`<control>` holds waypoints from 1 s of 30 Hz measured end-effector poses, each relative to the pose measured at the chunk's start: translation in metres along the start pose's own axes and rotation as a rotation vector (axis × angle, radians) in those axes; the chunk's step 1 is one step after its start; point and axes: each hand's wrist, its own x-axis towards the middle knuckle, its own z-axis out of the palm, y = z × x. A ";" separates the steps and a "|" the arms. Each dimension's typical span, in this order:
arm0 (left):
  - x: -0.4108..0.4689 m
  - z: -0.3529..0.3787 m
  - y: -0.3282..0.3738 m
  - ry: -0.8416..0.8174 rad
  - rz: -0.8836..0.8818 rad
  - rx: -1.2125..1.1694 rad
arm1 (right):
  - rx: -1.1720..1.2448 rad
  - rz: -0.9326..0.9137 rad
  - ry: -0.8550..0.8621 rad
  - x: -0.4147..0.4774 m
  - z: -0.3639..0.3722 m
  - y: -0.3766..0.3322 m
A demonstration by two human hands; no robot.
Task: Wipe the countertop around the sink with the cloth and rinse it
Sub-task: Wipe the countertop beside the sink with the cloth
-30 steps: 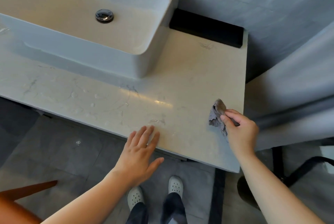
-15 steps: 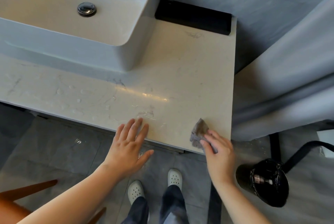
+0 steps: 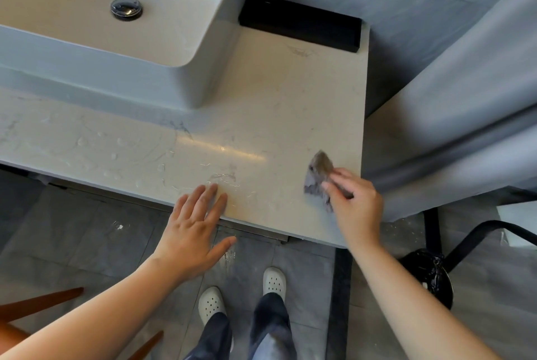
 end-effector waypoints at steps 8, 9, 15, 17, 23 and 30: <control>0.000 0.002 -0.001 -0.002 -0.004 0.001 | -0.279 0.007 -0.124 0.033 0.035 0.032; 0.001 0.001 -0.001 -0.002 -0.006 -0.003 | -0.259 -0.008 -0.099 0.027 0.038 0.030; 0.002 -0.008 -0.003 0.024 -0.010 -0.102 | -0.179 -0.088 -0.126 -0.034 0.058 0.008; 0.003 -0.017 -0.006 0.062 -0.014 -0.183 | -0.147 -0.089 -0.164 -0.053 0.062 -0.003; 0.002 -0.023 -0.030 0.109 -0.128 -0.186 | 0.085 -0.026 -0.335 -0.069 0.059 -0.032; 0.005 -0.020 -0.056 0.053 -0.225 -0.116 | 0.131 0.036 -0.151 0.031 0.045 -0.038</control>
